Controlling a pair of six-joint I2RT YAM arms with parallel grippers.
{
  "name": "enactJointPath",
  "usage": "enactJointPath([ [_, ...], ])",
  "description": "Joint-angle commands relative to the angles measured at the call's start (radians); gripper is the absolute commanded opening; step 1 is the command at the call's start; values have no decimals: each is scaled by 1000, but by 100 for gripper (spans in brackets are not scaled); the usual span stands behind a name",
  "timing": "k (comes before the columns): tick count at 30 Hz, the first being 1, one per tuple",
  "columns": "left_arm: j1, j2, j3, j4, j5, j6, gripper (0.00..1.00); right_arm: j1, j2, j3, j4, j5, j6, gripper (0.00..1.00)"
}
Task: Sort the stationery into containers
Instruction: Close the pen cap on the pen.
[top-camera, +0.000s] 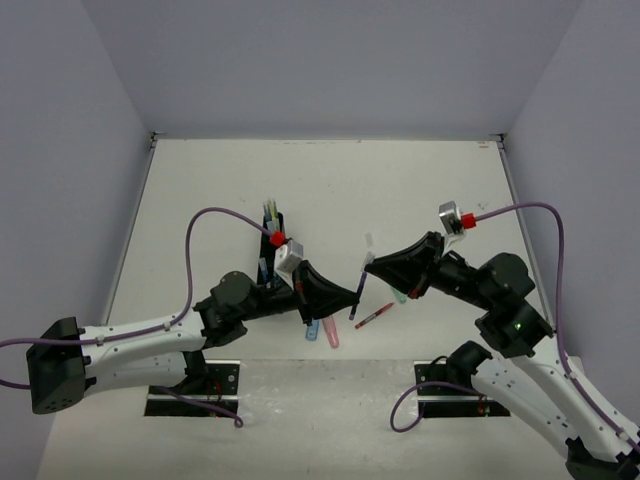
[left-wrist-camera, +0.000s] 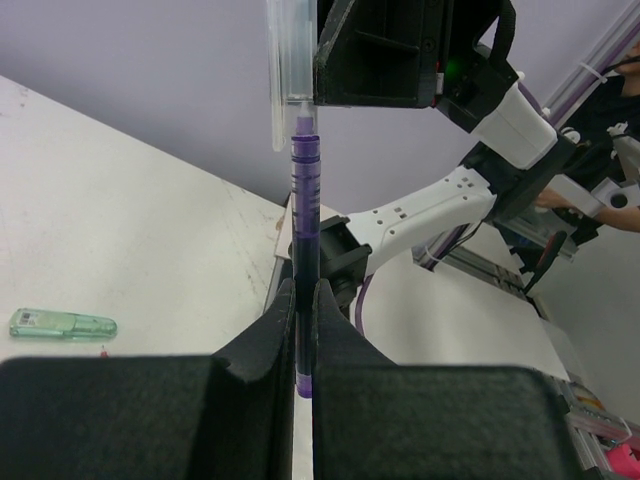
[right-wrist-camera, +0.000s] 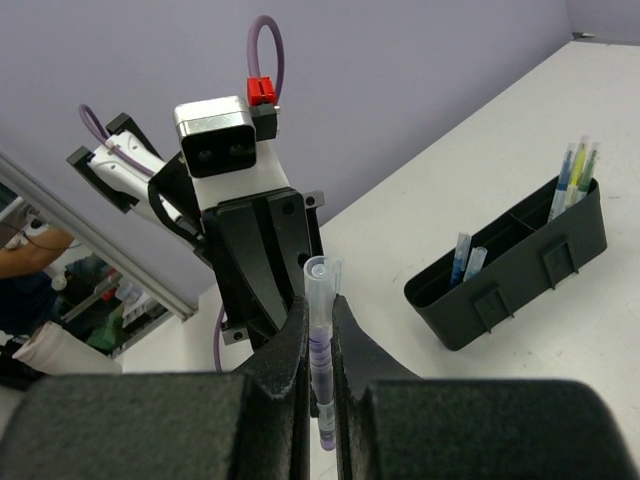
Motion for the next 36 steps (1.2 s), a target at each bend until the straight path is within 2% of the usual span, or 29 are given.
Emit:
enactJointPath([
  [1,-3,-17,59,-1,-17,43,0,4,7,10,-47,-17,-57,1],
  [16,-2,-13,120,-107,-99,79,0,4,36,61,-189,-61,-167,2],
  [24,-2,-14,135,-103,-137,37,0,6,33,27,-174,-47,-177,3],
  [32,-2,8,129,-31,-135,12,0,10,51,6,-124,-58,-135,6],
  [36,-2,4,123,-20,-156,19,0,10,51,8,-130,-51,-125,10],
])
